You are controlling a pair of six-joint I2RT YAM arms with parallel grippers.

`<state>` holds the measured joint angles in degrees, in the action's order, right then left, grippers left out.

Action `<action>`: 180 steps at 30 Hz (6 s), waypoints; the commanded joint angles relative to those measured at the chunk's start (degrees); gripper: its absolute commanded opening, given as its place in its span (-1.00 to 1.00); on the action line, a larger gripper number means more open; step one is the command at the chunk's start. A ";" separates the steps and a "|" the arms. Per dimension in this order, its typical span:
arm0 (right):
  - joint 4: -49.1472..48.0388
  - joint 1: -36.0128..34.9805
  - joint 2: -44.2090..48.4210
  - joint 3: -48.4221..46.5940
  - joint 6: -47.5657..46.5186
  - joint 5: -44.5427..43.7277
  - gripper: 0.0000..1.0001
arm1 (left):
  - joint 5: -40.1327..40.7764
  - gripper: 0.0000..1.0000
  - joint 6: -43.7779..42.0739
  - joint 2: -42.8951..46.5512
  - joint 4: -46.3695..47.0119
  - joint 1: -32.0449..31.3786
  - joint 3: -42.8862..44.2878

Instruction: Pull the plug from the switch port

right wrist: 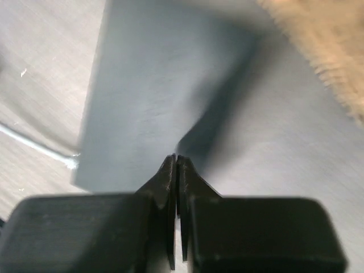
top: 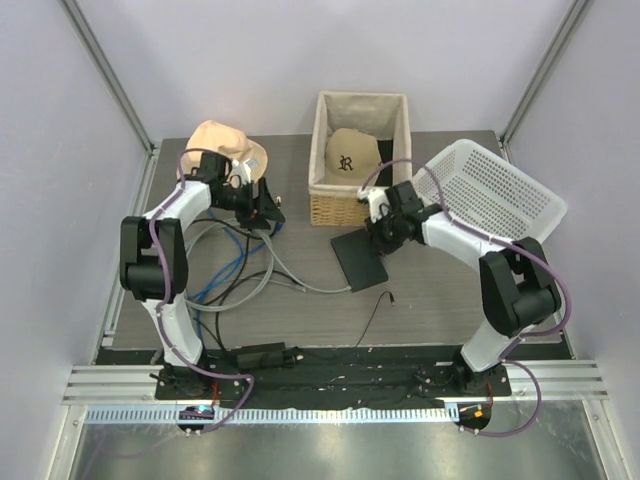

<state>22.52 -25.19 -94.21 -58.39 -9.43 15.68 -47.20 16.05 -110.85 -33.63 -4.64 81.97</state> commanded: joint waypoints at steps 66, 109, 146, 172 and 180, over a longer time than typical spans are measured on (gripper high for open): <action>-5.74 1.99 5.88 14.27 14.53 6.20 -0.98 | 1.66 0.28 0.46 -14.22 16.32 -32.18 -11.14; -6.09 1.90 3.86 14.27 15.50 6.29 -0.98 | 1.84 -1.00 7.41 -16.77 31.70 -31.92 -15.36; -3.28 1.90 4.21 10.24 13.74 6.90 -0.98 | -5.34 -1.00 -5.13 -16.33 16.07 -29.90 -13.16; -1.61 -2.58 -6.77 3.37 21.30 -1.79 -0.98 | -3.86 -1.00 -16.49 -14.14 -1.44 -24.46 -9.55; -0.90 0.04 -9.14 2.23 22.87 -3.46 -0.98 | -7.02 -1.00 -18.66 -13.69 -8.46 -22.69 -10.43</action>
<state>17.91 -28.29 -99.39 -57.89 14.59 24.23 -62.39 2.72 -124.66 -34.02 -29.19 73.76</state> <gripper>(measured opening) 0.032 0.036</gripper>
